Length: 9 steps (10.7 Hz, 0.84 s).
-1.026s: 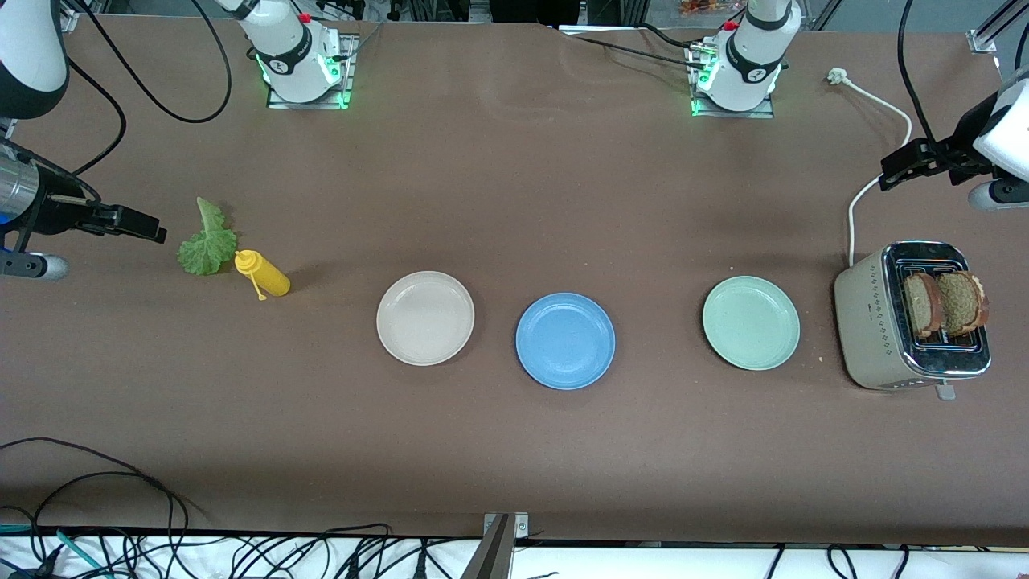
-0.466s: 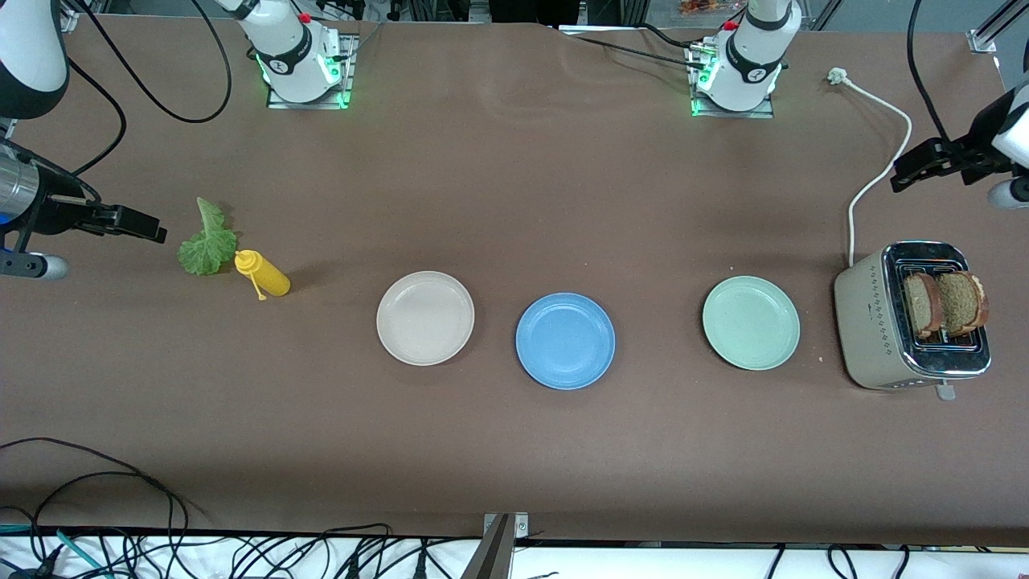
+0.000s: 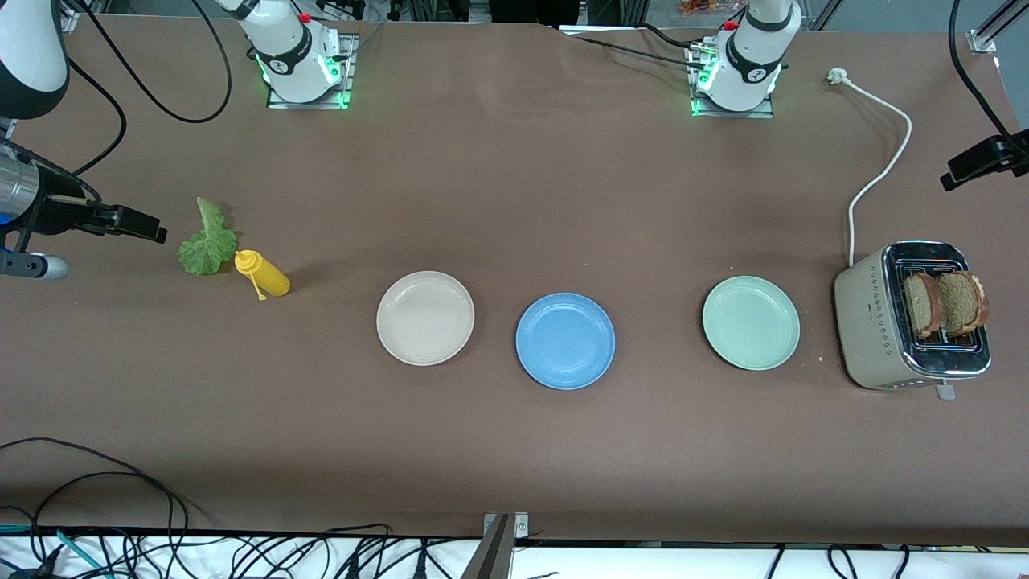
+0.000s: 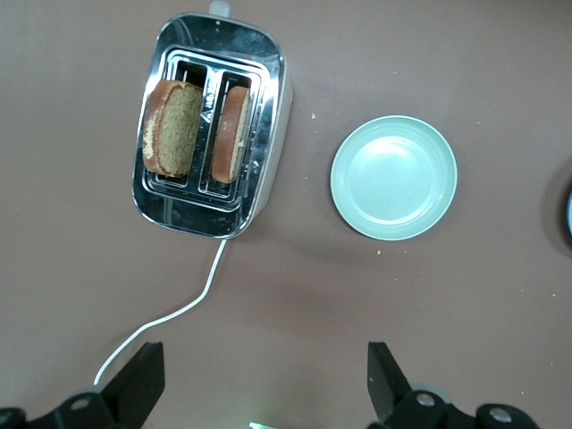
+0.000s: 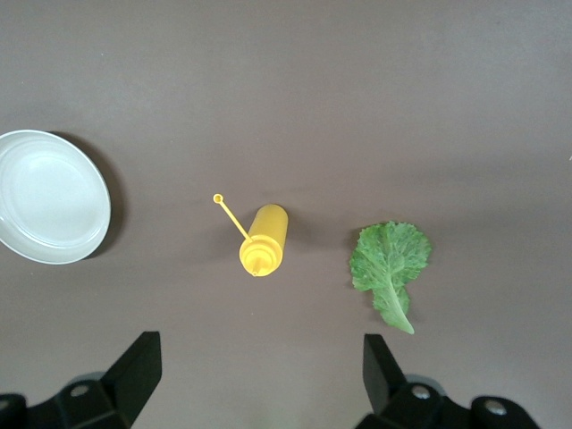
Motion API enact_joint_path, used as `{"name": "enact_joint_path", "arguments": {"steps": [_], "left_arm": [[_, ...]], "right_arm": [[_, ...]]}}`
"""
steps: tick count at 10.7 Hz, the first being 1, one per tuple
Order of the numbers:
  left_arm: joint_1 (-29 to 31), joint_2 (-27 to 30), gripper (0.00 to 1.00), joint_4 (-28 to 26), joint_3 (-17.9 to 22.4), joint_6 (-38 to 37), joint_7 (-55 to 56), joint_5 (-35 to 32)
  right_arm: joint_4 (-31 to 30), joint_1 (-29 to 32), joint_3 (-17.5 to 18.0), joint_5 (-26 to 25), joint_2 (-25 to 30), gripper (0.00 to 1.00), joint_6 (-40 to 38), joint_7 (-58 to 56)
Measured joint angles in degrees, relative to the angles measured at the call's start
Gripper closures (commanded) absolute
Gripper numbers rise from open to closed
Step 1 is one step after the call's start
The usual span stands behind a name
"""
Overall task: Make sandwich in blue plate with both arms
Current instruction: 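Move the left gripper over the toaster above the bread slices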
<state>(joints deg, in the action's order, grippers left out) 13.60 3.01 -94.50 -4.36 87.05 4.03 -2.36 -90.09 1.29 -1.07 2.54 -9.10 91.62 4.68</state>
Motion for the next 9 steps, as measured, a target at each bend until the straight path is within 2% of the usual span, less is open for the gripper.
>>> {"name": "enact_joint_path", "arguments": {"steps": [5, 8, 9], "left_arm": [[1.2, -2.2, 0.0, 0.0, -0.1, 1.7, 0.0, -0.5], [1.7, -4.6, 0.0, 0.0, -0.1, 3.2, 0.0, -8.2], [1.7, -5.6, 0.0, 0.0, -0.1, 4.4, 0.0, -8.8]], "right_arm": [[0.0, 0.0, 0.0, 0.0, 0.0, 0.0, 0.0, 0.0], [0.0, 0.0, 0.0, 0.0, -0.1, 0.0, 0.0, 0.0], [0.0, 0.0, 0.0, 0.0, -0.1, 0.0, 0.0, 0.0]]}}
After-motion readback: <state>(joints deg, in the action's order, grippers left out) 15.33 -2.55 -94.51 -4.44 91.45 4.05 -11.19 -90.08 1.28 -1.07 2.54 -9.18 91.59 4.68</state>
